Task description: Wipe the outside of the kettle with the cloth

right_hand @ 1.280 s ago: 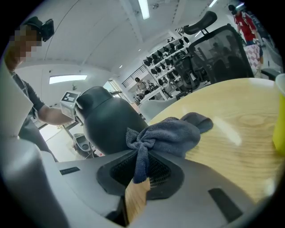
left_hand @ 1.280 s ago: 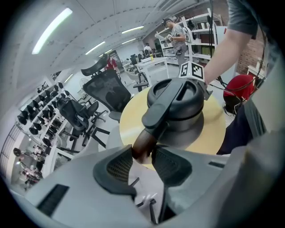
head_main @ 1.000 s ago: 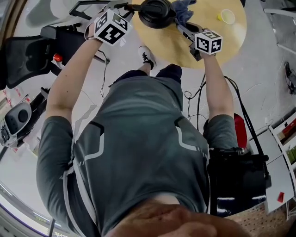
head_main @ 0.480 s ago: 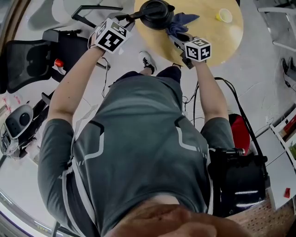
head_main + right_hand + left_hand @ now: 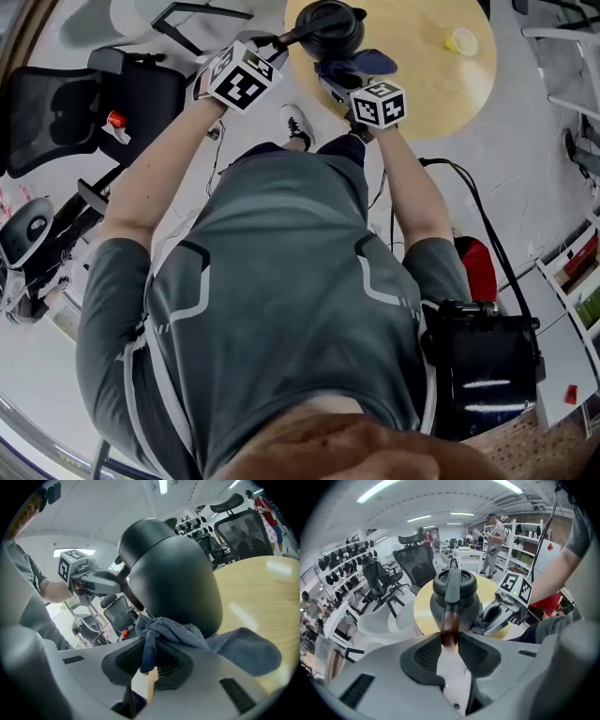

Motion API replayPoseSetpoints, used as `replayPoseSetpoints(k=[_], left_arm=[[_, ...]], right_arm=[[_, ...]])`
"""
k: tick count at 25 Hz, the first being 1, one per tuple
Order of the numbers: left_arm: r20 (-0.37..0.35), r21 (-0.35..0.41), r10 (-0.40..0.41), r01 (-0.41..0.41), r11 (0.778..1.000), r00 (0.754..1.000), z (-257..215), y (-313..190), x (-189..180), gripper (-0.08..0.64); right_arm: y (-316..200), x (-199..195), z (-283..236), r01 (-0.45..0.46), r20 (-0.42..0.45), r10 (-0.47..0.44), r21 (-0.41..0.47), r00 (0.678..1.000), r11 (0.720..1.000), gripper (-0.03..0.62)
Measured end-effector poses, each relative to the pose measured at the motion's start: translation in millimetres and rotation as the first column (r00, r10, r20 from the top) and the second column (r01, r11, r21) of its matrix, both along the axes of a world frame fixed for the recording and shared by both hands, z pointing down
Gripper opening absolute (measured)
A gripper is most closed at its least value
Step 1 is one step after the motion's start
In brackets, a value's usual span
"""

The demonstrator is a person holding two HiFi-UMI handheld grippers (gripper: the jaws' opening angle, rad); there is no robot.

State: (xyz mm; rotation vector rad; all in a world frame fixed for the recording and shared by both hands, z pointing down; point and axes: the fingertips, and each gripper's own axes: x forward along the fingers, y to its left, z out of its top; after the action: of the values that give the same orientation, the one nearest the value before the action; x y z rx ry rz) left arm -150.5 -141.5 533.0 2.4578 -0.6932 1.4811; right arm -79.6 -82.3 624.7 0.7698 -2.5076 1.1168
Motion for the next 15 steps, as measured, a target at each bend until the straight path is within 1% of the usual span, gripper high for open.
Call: replayPoseSetpoints(k=[3,7,11,15], left_arm=[[-0.018,-0.008,-0.002,0.001,1.000,1.000,-1,3,1,0.117],[-0.031,-0.038,0.017,-0.018,0.999,0.999,-3,8,4,0.115],[-0.049,-0.055,-0.011,0.008,0.998,0.999,-1,9,3,0.115],[-0.053,-0.054,0.000,-0.003,0.999,0.999,0,12,-1,0.114]], right_arm=[[-3,-15,0,0.005,-0.008,-0.005,0.001,1.000,1.000,0.064],[-9,-26,2,-0.020,-0.035,0.020,0.011,0.999,1.000,0.064],[-14,-37,7,-0.069,-0.059,0.070,0.017,0.996,0.997,0.064],[-19,-51,11,-0.127,-0.059,0.128,0.018,0.990,0.992,0.064]])
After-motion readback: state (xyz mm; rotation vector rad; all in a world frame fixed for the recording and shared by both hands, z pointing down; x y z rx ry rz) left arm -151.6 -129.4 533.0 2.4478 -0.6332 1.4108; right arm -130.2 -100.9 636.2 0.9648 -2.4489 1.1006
